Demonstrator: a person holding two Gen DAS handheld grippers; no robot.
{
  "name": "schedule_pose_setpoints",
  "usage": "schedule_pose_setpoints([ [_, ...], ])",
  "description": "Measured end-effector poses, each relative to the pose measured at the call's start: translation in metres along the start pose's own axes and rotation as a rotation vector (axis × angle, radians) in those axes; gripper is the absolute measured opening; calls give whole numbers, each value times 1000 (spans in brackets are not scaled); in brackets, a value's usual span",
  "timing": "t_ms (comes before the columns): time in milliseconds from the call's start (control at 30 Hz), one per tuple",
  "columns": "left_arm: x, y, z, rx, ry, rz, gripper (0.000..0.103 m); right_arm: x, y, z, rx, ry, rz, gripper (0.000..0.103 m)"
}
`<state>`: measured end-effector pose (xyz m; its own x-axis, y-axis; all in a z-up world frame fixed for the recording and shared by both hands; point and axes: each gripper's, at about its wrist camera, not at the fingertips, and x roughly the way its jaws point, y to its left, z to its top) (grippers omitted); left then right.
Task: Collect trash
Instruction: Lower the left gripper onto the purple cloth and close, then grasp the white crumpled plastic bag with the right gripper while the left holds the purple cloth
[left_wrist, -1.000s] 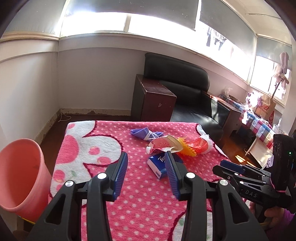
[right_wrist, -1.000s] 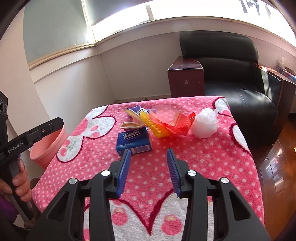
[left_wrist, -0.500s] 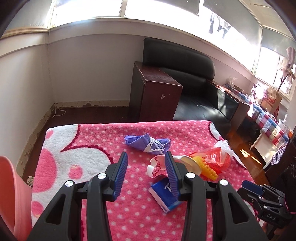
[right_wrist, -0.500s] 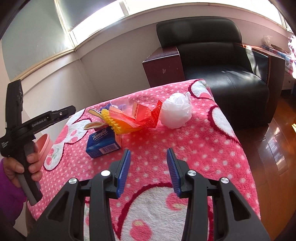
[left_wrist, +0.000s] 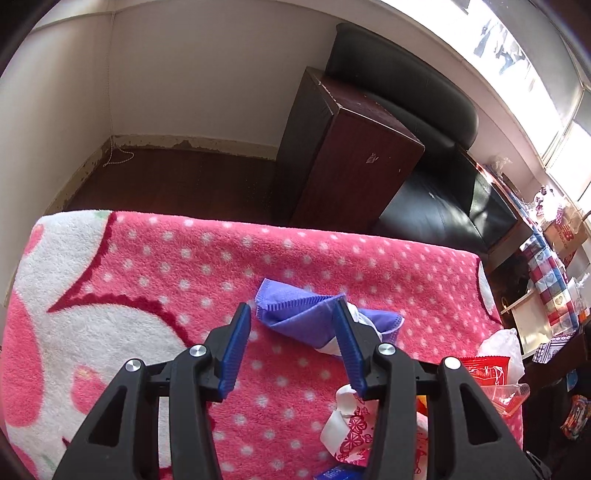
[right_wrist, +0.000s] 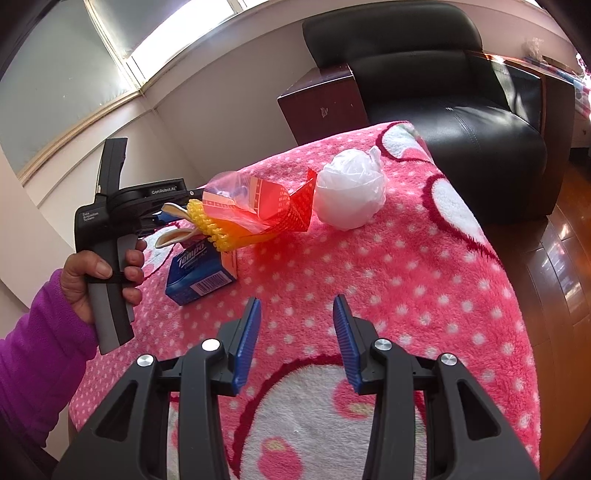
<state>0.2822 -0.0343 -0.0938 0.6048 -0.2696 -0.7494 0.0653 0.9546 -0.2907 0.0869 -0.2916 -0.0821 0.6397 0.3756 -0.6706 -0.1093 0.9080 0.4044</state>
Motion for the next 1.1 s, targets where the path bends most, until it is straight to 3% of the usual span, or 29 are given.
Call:
schedule_pose_setpoints([
  [133,0,-1,-3,-8,-24,-22,43,1,0,1,-1,6,1,41],
  [200,-2,-2,-3,0,-34,-29,31,1,-1,2,0,8,3,41],
  [233,-5,-2,-3,2,-46,-34,19,1,-1,3,3,7,5,41],
  [367,-20,1,-3,-8,-71,-82,11,0,-4,7,24,-1,0,41],
  [567,-56,5,-7,-17,-141,-108,6,-8,-16,26,72,-61,-28,41],
  [767,-110,5,-20,33,-252,-83,6,-11,-27,59,119,-128,-36,41],
  [967,-151,12,-39,59,-306,-63,6,18,-46,83,243,-83,29,41],
  [1100,-171,19,-51,56,-312,-57,6,32,-47,86,268,-62,-21,41],
])
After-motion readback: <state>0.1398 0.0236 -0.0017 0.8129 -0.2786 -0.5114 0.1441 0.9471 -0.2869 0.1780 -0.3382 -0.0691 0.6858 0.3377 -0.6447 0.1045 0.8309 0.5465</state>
